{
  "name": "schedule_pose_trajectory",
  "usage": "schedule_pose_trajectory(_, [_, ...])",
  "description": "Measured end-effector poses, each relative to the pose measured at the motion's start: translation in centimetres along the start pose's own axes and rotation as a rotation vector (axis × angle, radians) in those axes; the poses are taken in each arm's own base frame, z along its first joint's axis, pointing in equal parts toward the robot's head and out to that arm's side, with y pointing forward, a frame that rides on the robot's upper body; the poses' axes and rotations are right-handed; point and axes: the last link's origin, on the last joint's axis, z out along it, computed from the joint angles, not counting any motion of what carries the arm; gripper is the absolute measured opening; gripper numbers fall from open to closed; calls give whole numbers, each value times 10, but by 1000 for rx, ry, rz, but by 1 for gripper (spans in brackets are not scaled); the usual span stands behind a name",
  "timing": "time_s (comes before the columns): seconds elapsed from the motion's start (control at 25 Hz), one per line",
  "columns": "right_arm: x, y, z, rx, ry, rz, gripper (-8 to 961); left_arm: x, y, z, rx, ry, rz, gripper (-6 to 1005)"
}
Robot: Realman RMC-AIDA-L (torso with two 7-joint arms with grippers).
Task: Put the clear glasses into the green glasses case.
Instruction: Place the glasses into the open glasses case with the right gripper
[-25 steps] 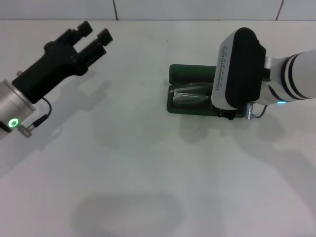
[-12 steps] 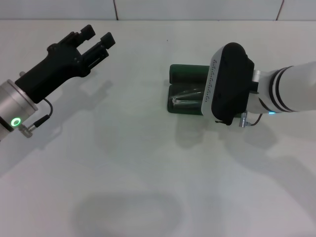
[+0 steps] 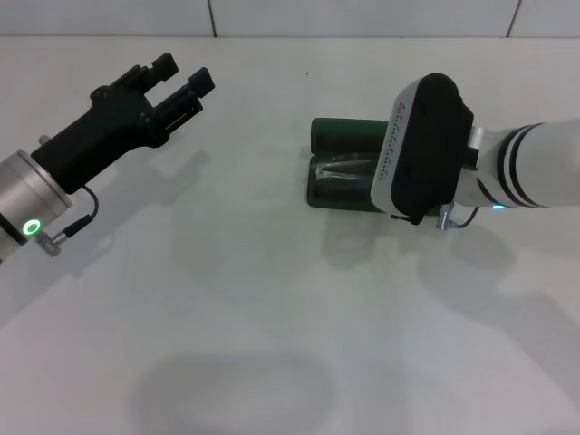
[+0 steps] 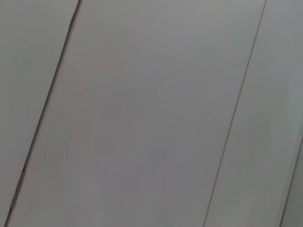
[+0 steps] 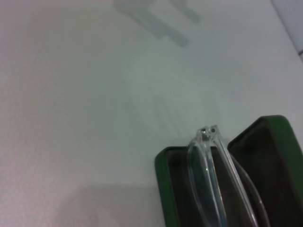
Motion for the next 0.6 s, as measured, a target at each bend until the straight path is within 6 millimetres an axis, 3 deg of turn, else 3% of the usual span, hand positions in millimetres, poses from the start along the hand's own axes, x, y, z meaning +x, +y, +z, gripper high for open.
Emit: schedule_pose_trajectory(0.6, [6, -4, 0, 49, 35, 60, 254, 0, 1, 1, -7, -3, -10, 680])
